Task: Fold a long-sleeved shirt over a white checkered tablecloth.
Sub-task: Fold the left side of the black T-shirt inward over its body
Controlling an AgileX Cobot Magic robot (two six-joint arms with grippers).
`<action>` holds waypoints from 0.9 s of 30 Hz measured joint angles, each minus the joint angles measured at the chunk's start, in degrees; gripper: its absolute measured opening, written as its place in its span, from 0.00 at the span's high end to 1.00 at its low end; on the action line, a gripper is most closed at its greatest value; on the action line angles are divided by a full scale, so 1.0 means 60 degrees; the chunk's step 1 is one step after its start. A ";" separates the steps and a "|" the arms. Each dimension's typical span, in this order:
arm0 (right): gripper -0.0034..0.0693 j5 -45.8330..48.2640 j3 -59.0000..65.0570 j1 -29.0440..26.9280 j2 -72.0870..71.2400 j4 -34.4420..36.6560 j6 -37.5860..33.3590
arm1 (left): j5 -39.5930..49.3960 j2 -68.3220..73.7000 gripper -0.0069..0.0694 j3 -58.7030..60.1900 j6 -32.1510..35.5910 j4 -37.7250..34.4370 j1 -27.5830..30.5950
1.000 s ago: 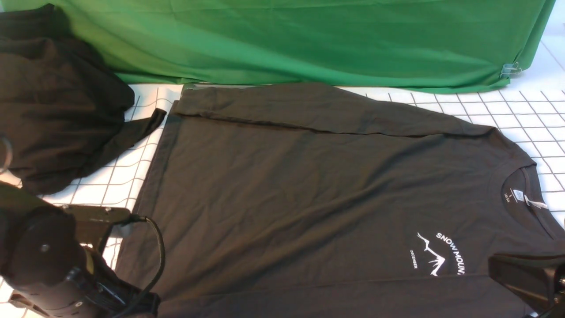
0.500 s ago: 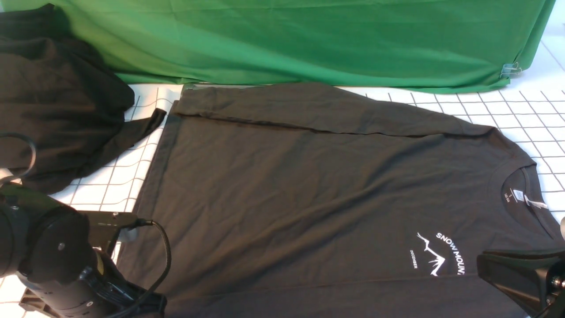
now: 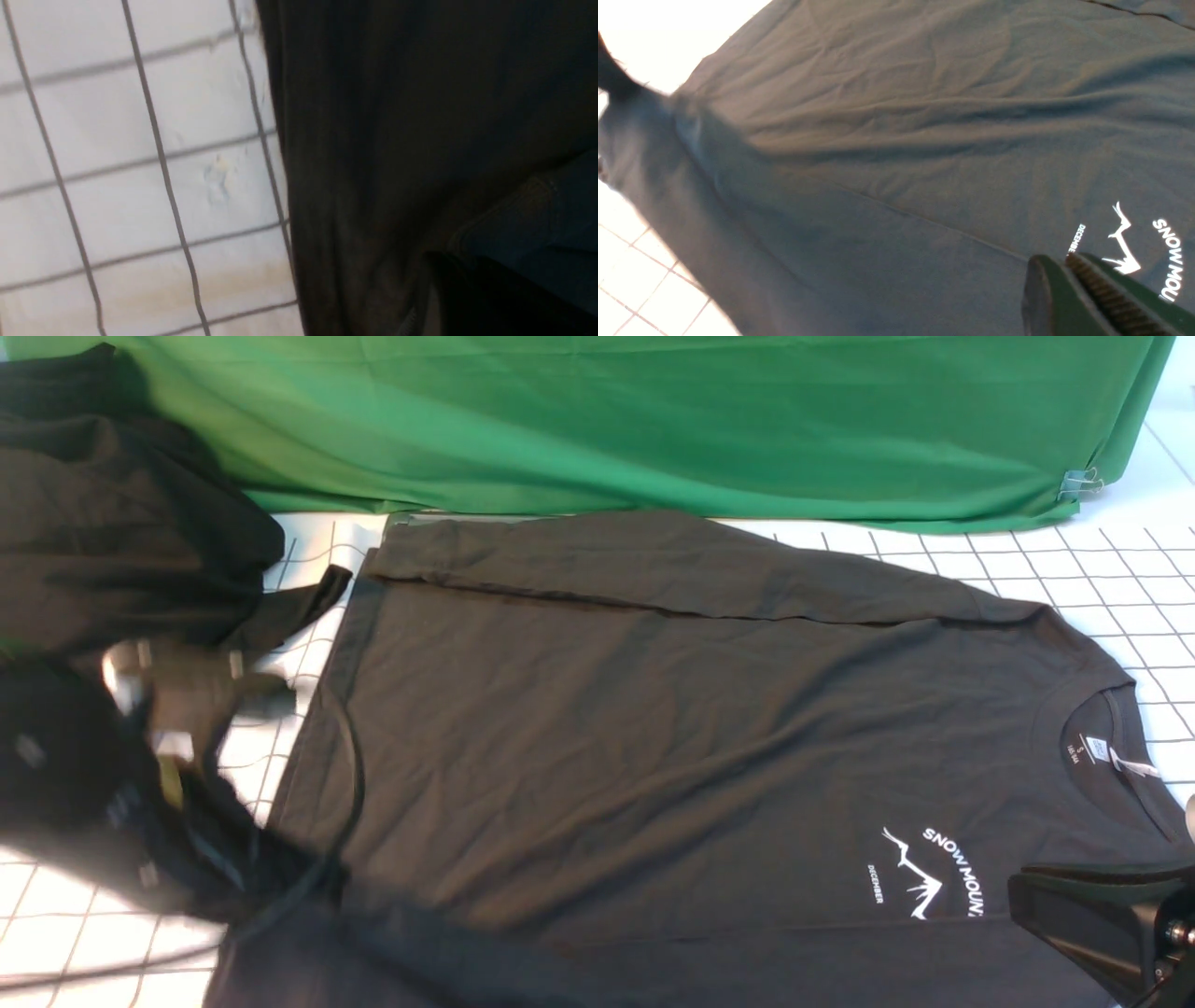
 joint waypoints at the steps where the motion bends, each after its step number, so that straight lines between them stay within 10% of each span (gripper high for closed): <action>1: 0.91 0.0000 0.0000 0.0000 0.0000 0.0000 0.0004 | 0.0113 -0.0084 0.89 -0.0555 0.0209 0.0000 0.0000; 27: 0.88 0.3169 -0.1136 0.0000 0.2284 0.1297 -0.1655 | 0.1297 0.6462 0.89 -0.8375 0.0398 0.1195 0.0964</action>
